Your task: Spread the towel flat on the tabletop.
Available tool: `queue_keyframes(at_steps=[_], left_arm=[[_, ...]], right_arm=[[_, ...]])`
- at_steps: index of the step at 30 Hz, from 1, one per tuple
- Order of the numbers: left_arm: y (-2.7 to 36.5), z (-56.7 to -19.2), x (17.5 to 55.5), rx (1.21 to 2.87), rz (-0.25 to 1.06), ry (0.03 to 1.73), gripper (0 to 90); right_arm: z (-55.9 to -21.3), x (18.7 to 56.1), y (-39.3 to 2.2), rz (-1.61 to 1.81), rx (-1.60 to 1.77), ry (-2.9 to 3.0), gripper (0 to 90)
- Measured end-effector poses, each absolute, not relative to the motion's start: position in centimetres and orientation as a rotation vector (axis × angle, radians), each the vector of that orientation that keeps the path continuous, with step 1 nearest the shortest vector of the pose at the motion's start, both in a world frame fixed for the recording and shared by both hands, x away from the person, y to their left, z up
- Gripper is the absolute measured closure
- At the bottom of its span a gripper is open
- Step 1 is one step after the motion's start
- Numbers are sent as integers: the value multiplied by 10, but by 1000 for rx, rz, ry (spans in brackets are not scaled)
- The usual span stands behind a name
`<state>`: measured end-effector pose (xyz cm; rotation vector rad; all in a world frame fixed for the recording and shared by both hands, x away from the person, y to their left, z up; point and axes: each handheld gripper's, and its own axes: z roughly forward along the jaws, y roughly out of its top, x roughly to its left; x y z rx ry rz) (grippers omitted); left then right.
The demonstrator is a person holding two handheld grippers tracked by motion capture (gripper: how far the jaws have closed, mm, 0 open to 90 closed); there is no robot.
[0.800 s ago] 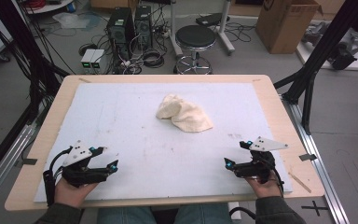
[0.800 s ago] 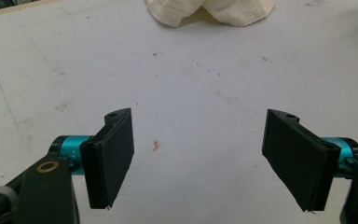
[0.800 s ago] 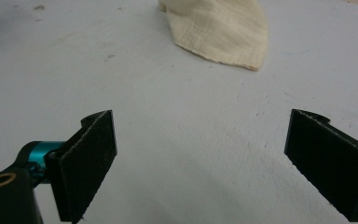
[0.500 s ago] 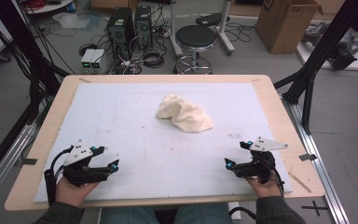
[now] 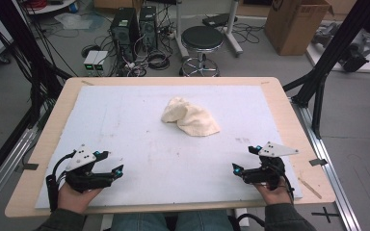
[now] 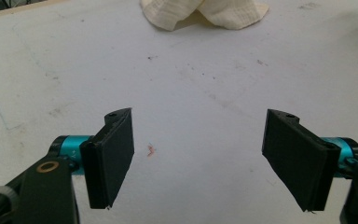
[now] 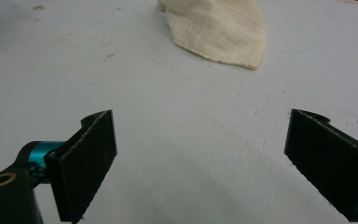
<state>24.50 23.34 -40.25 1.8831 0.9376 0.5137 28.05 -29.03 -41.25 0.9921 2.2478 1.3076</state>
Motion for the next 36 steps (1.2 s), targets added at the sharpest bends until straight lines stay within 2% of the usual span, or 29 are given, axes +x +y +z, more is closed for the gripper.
queue_keyframes(at_steps=[22, 36], left_arm=[[237, -403, 241, 1882, 525, 947, 253], [234, -402, 245, 1868, 515, 950, 253]], right_arm=[[-412, 287, -285, 1317, 990, 2272, 82], [-403, 313, -281, 1309, 1008, 2269, 82]])
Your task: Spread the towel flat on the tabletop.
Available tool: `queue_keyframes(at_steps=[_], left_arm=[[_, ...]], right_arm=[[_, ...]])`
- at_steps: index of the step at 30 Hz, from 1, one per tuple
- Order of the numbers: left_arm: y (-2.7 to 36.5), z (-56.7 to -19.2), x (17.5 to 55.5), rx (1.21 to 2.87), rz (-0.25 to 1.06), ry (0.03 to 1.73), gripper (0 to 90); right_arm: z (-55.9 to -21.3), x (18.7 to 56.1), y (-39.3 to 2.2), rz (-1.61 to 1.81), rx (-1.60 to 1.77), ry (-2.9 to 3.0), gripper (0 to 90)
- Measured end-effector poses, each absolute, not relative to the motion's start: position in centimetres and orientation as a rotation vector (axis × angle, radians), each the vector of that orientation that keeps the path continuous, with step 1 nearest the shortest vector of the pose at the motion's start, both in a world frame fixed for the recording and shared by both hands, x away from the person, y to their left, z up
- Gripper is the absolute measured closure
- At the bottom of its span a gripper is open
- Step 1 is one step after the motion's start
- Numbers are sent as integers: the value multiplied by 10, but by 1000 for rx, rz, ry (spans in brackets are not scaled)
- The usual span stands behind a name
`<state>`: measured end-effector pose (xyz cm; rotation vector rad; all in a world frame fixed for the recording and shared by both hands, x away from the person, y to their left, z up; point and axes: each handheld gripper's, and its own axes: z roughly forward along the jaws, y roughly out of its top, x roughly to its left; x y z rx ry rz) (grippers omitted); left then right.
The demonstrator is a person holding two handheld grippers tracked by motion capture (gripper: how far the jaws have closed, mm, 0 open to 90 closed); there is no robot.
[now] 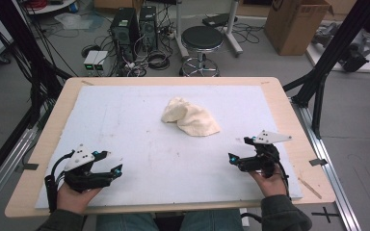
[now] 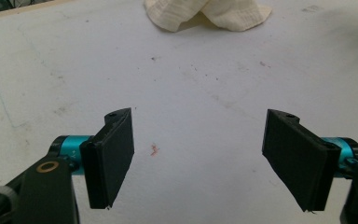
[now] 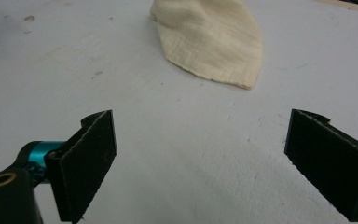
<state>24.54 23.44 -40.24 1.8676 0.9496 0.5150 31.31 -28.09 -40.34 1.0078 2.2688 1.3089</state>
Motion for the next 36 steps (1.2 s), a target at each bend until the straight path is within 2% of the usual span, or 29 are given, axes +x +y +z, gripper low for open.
queue_keyframes(at_steps=[25, 36], left_arm=[[236, -402, 254, 1859, 515, 954, 264], [238, -402, 256, 1853, 512, 963, 263]], right_arm=[[-359, 401, -228, 1275, 974, 2353, 84], [-353, 431, -196, 1277, 982, 2387, 92]])
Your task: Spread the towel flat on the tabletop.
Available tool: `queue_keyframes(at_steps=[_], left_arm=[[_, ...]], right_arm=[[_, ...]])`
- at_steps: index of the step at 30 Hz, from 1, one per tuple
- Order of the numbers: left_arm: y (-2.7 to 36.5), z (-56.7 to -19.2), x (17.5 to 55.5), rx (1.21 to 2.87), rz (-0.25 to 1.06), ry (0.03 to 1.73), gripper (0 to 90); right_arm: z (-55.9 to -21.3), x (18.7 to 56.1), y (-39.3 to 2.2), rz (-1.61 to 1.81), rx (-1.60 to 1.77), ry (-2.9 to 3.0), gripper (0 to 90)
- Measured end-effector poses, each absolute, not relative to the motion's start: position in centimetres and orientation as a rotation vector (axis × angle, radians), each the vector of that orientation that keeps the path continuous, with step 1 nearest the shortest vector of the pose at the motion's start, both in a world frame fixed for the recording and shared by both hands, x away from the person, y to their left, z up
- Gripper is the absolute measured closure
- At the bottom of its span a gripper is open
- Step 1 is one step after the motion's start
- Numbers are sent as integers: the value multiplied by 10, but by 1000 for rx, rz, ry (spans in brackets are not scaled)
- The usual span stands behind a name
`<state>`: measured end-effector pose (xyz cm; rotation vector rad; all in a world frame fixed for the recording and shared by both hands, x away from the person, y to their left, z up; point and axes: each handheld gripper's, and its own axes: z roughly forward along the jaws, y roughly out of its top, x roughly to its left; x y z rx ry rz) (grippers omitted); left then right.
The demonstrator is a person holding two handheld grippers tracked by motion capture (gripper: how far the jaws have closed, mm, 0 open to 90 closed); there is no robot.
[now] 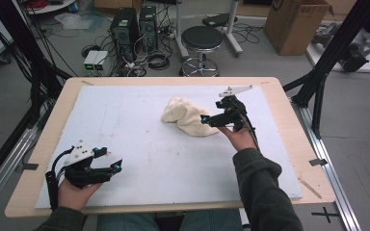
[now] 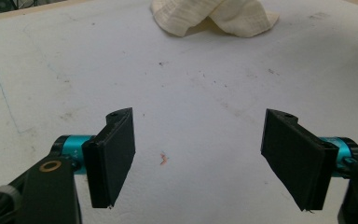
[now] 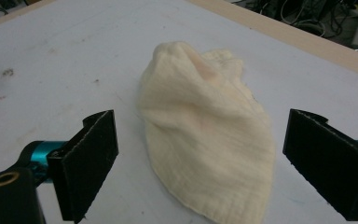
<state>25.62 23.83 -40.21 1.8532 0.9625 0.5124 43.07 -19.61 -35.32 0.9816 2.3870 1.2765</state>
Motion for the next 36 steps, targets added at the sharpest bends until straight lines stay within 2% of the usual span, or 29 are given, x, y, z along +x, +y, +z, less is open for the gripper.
queue_keyframes(at_steps=[2, 3, 4, 7, 15, 33, 36], left_arm=[[238, -402, 256, 1853, 514, 963, 263], [238, -402, 256, 1857, 514, 961, 263], [238, -402, 256, 1857, 514, 961, 263], [238, -402, 256, 1854, 513, 963, 263], [239, -402, 257, 1859, 513, 963, 264], [238, -404, 257, 1872, 515, 956, 268], [238, -404, 257, 1872, 515, 958, 268]], right_arm=[[-351, 435, -189, 1271, 978, 2396, 96], [-351, 438, -185, 1265, 966, 2408, 149], [-350, 439, -181, 1265, 953, 2419, 164], [-350, 444, -170, 1254, 942, 2430, 167], [-366, 457, -140, 1207, 927, 2456, 280], [-405, 476, -130, 1083, 1021, 2534, 713], [-405, 474, -132, 1104, 1022, 2525, 761]])
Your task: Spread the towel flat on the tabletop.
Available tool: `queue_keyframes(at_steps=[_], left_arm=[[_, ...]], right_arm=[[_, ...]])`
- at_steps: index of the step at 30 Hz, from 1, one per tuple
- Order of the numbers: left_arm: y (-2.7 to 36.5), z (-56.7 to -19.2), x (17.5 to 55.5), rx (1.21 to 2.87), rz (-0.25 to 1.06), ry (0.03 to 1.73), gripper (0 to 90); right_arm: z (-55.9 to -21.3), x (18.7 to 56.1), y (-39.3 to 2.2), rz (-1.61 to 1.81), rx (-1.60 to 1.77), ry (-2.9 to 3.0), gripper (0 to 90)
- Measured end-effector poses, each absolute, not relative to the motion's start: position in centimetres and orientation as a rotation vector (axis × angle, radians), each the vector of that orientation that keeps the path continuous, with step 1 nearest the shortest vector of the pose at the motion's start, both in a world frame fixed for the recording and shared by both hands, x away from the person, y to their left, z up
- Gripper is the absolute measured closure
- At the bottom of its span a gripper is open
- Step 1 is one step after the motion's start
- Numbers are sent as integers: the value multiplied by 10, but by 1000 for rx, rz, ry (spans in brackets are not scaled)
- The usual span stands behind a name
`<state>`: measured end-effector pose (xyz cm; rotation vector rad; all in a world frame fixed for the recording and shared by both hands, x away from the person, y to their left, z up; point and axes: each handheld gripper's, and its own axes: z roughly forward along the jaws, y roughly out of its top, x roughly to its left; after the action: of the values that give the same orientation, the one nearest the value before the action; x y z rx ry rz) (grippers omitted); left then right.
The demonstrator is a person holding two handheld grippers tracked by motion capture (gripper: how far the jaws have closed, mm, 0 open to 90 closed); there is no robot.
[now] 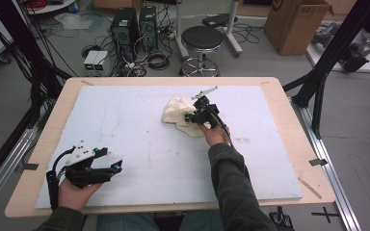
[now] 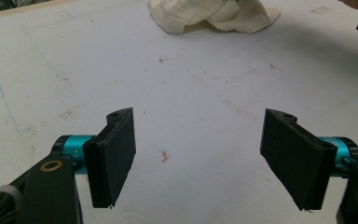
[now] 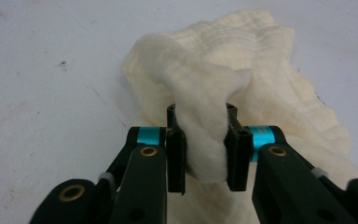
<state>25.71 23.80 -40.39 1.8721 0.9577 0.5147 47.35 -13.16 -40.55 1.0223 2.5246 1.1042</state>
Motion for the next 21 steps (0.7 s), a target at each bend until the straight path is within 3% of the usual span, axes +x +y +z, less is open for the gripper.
queue_keyframes(at_steps=[21], left_arm=[[236, -404, 256, 1875, 520, 955, 278]], right_arm=[[-358, 444, -153, 1298, 993, 2457, 804]])
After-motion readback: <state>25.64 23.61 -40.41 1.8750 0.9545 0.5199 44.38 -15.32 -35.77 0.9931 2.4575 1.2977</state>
